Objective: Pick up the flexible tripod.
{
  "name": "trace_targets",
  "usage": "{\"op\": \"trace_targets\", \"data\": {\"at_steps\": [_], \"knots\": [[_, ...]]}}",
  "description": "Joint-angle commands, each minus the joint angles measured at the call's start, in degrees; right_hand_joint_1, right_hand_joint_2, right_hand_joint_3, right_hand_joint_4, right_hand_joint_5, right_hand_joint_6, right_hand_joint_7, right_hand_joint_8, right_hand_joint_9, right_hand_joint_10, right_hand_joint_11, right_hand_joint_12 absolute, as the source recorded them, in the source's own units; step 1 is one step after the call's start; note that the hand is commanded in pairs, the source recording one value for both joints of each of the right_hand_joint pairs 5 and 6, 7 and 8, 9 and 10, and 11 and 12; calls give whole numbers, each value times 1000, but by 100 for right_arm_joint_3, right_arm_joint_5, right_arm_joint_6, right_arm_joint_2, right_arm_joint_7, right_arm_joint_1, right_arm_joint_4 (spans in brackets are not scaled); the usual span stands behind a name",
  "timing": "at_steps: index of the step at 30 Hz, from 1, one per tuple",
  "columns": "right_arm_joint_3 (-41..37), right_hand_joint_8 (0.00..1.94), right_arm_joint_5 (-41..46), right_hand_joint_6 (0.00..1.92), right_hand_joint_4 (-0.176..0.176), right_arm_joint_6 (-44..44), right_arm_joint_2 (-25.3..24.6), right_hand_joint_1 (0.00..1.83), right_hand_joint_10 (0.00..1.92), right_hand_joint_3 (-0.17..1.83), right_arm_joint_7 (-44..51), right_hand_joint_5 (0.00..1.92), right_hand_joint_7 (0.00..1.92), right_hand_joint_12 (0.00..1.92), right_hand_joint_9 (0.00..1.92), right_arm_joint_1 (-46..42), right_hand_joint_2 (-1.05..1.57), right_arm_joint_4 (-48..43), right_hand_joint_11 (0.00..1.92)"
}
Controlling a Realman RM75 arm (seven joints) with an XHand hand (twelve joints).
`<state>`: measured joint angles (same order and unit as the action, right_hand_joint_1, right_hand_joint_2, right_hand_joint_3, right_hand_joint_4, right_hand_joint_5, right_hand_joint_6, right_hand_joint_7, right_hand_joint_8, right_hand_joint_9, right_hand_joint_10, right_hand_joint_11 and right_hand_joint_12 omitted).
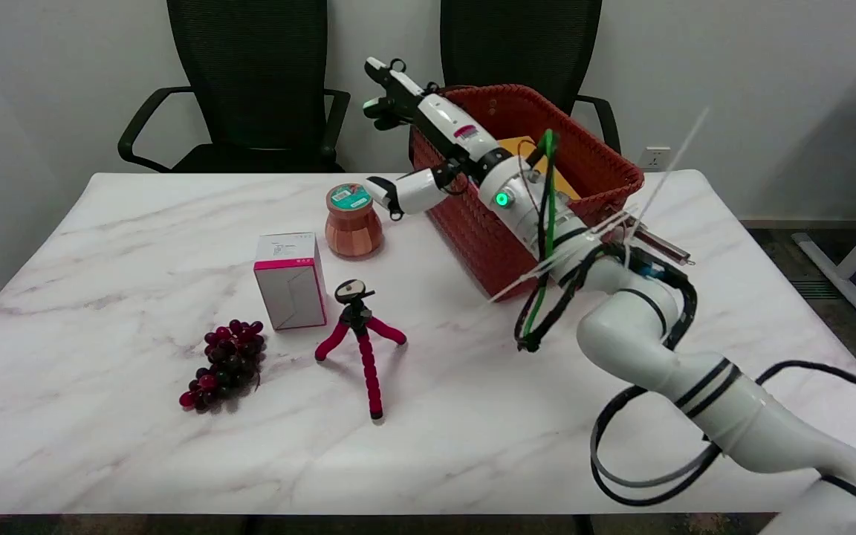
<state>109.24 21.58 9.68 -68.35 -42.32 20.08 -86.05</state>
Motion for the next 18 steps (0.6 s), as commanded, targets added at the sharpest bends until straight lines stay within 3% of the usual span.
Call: {"op": "trace_targets", "data": {"at_steps": [1,11,18], "knots": [[-1026,458,1158,50,0,1048,-190,1111,513,942,25,50,458,430,513,-2004,513,-1335,430],[-449,477,2437,52,0,2008,58,1111,533,968,25,52,477,461,533,-2510,525,-1229,461],[33,497,2785,57,0,2316,165,1100,547,976,-21,57,497,492,547,-2575,556,-1009,492]]}}
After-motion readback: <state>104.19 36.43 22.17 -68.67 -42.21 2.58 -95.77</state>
